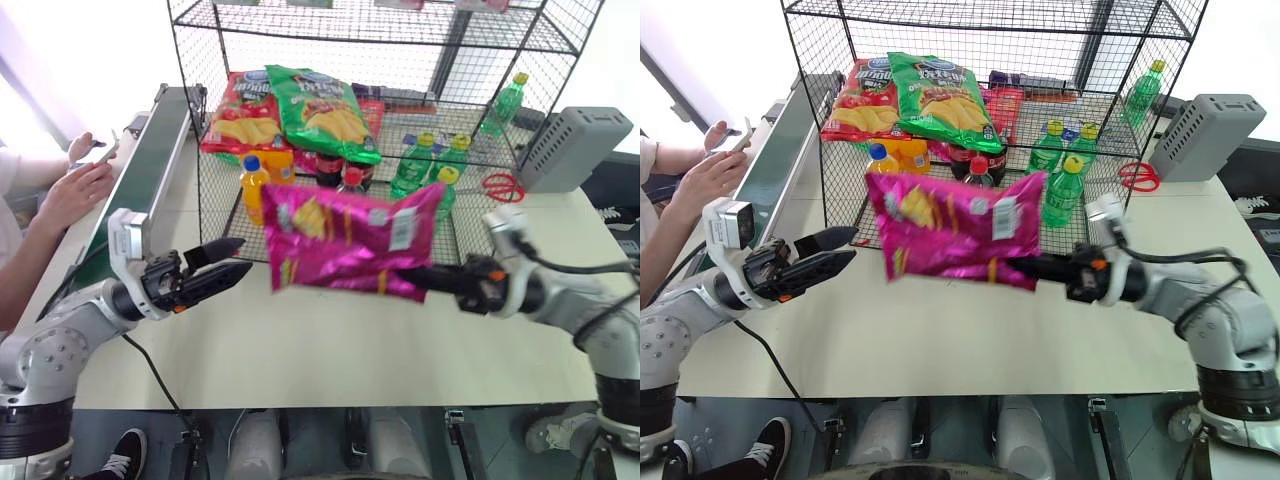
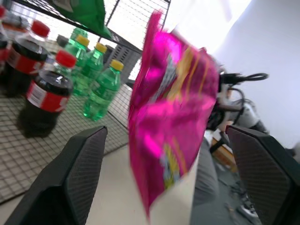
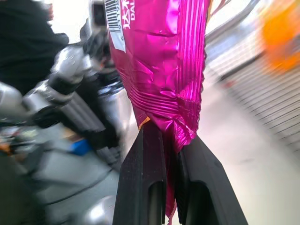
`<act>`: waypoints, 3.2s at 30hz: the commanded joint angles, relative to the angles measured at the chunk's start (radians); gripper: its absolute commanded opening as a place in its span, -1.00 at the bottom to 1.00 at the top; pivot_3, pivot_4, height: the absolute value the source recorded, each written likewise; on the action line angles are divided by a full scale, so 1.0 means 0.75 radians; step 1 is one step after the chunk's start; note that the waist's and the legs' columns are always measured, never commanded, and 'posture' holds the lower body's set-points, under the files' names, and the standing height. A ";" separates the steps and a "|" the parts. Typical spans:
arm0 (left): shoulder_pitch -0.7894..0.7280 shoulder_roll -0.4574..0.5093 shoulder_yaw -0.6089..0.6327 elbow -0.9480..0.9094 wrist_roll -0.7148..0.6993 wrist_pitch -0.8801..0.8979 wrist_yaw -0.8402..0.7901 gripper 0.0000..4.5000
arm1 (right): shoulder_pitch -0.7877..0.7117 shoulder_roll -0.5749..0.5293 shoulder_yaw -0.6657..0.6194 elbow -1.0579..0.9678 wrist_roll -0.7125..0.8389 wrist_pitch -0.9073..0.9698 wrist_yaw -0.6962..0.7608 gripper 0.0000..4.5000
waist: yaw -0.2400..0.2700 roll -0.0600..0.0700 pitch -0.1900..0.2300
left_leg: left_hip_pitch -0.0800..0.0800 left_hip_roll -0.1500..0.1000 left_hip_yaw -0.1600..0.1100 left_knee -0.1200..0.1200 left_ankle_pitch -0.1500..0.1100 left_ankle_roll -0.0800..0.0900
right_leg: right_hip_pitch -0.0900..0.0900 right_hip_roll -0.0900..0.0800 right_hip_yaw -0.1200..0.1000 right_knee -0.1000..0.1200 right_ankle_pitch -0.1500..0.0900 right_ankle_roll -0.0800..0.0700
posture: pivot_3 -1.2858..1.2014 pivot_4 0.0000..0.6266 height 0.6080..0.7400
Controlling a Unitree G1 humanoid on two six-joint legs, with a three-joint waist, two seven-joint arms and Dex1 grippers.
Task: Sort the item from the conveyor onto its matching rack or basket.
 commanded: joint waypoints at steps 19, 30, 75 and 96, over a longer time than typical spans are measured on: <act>-0.248 -0.083 -0.105 0.202 0.347 -0.264 -0.154 0.98 | -0.164 -0.205 -0.228 0.202 -0.445 -0.734 -0.020 -1.00 | 0.000 0.000 0.000 | 0.000 0.001 0.002 0.000 0.000 0.000 | 0.000 0.000 0.000 -0.001 0.000 0.000 | 0.03 -0.52 1.00; -0.274 -0.140 -0.122 0.214 0.495 -0.438 -0.138 0.98 | -0.233 -0.205 -0.080 0.438 -0.984 -1.439 -0.171 -1.00 | -0.001 0.000 0.000 | 0.001 0.001 0.004 0.000 0.000 0.000 | 0.000 0.000 0.001 -0.001 0.000 0.001 | 0.03 -0.52 1.00; -0.132 -0.146 -0.147 0.169 0.627 -0.620 -0.113 1.00 | -0.409 -0.090 0.165 0.433 -0.981 -1.145 -0.325 0.37 | -0.027 0.000 0.000 | 0.001 0.002 0.010 -0.002 0.002 -0.003 | -0.003 0.000 0.006 0.000 0.001 0.002 | 0.03 -0.52 1.00; 0.016 0.073 0.043 0.155 0.823 -0.610 0.127 1.00 | 0.187 -0.139 0.014 -0.104 -0.217 -0.469 -0.016 0.37 | -0.002 -0.002 -0.001 | 0.004 0.002 0.012 -0.002 0.000 0.001 | -0.001 -0.001 0.008 -0.002 0.001 0.002 | 0.03 -0.52 1.00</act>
